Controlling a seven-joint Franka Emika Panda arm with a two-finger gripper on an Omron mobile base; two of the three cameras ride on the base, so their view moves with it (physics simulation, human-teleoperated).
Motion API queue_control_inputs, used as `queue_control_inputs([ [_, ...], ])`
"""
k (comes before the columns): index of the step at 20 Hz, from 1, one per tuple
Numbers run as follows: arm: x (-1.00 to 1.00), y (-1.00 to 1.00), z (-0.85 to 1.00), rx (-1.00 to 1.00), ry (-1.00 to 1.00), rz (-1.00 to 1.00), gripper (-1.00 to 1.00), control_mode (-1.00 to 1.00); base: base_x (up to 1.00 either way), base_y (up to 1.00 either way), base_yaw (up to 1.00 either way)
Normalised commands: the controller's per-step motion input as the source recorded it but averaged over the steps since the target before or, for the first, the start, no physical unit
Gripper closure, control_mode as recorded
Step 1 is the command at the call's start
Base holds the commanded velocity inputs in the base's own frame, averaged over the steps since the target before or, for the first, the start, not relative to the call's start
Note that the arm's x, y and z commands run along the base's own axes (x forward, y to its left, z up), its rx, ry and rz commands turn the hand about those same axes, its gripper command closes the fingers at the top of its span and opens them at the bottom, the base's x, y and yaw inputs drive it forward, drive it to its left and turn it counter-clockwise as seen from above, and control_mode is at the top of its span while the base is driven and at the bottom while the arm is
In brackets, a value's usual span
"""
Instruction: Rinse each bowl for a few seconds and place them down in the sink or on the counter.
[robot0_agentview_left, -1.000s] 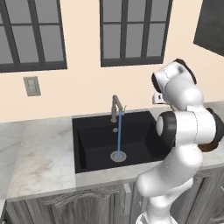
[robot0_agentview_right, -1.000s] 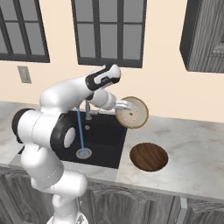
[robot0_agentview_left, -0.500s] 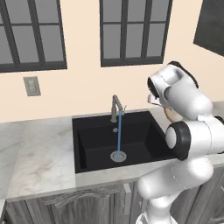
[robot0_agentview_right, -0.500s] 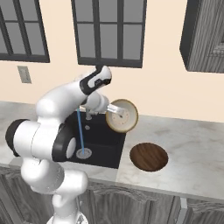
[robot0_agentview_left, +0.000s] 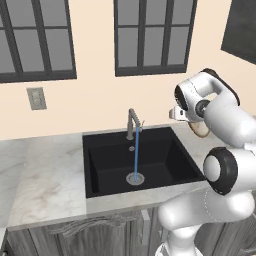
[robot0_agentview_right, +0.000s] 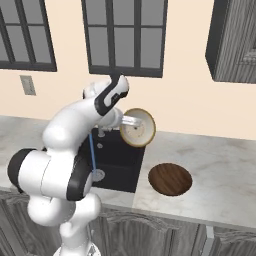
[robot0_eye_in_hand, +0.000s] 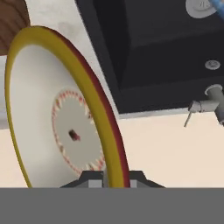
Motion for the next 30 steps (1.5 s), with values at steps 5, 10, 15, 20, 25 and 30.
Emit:
queue_control_inputs([
  [5, -0.07, 0.03, 0.25, -0.31, 0.32, 0.21, 1.0, -1.0, 0.0, 0.0, 0.0],
  [10, -0.01, 0.05, 0.22, -0.33, 0.33, 0.23, 1.0, -1.0, 0.0, 0.0, 0.0],
  [15, 0.0, 0.05, 0.46, -0.29, 0.26, 0.23, 1.0, -1.0, 0.0, 0.0, 0.0],
  [20, -0.11, 0.01, 0.64, -0.31, 0.15, 0.19, 1.0, -1.0, 0.0, 0.0, 0.0],
  [25, -0.16, 0.15, 0.48, -0.33, 0.2, 0.16, 1.0, -1.0, 0.0, 0.0, 0.0],
  [30, -0.1, 0.42, 0.27, -0.36, 0.3, 0.14, 1.0, -1.0, 0.0, 0.0, 0.0],
])
